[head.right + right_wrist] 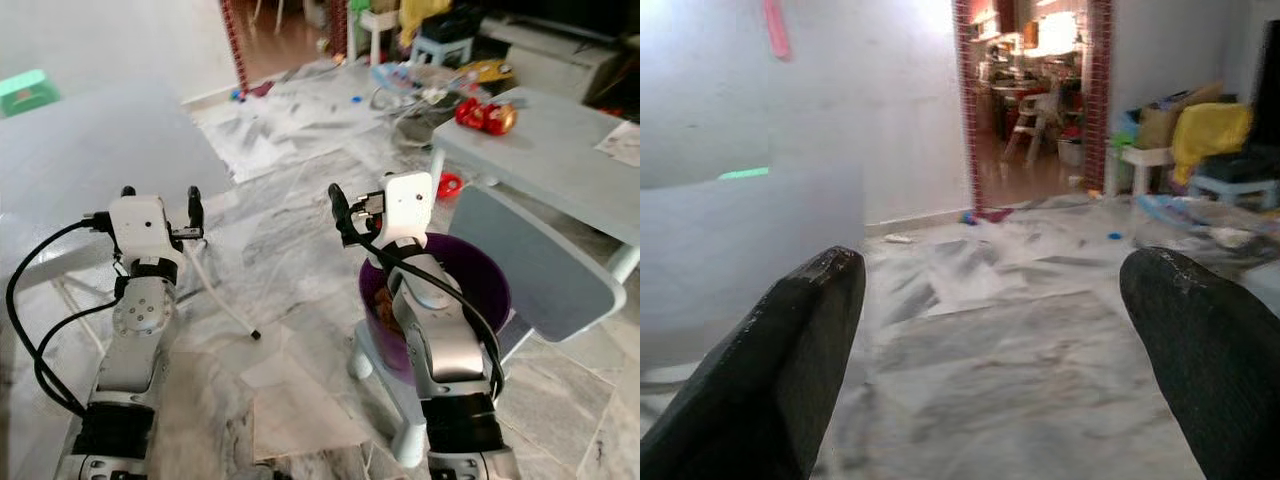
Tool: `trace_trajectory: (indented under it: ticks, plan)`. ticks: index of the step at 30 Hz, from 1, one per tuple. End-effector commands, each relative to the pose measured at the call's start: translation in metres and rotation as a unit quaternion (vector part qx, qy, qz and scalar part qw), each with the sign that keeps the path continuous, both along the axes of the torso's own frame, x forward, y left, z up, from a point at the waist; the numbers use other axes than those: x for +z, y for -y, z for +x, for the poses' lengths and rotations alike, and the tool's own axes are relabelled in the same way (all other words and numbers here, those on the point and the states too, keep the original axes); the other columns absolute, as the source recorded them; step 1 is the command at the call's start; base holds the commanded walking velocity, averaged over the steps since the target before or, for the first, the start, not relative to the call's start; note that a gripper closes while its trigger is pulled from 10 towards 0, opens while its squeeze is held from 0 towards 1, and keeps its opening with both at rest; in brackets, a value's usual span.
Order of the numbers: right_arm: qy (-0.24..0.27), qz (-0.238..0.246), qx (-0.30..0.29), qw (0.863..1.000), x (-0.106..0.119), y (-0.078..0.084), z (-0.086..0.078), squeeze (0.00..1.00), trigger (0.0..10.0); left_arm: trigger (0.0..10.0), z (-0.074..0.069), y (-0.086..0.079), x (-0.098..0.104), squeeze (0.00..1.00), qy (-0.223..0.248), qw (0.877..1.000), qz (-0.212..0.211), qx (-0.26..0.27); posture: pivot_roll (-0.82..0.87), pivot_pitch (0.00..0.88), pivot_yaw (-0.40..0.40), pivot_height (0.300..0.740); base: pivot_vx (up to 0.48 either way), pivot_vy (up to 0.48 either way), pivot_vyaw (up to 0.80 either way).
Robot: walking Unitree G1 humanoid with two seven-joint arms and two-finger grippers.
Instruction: Picking trash to rubbish bin
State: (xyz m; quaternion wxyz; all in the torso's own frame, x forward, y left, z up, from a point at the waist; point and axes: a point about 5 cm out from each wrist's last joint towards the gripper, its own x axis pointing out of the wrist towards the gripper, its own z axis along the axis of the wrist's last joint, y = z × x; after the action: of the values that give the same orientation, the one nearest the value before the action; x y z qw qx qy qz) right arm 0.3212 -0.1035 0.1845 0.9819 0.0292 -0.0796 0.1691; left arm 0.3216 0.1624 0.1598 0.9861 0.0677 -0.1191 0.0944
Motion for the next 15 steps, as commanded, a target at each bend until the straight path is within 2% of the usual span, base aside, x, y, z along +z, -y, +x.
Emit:
trace_trajectory:
  ticks: [1, 12, 15]
  plan:
    - [0.005, -0.004, -0.005, 1.0, 0.0033, 0.0026, 0.0016, 0.0, 10.0, 10.0, 0.0003, 0.0009, 0.0009, 0.0, -0.001, 1.0, -0.004, 0.001, -0.05, 0.061, 0.095, 0.74, 0.0, 0.371, 0.0]
    - [0.007, -0.004, -0.003, 1.0, 0.0038, 0.0019, 0.0025, 0.0, 10.0, 10.0, 0.0002, 0.0015, -0.0002, 0.0, -0.006, 1.0, 0.0, 0.0, -0.05, 0.062, 0.095, 0.74, 0.0, 0.402, 0.0]
    - [0.009, -0.006, 0.0, 1.0, 0.004, 0.0008, 0.0026, 0.0, 10.0, 10.0, 0.0, 0.0016, 0.0, 0.0, -0.005, 1.0, 0.002, 0.001, -0.04, 0.063, 0.091, 0.74, 0.0, 0.32, 0.69]
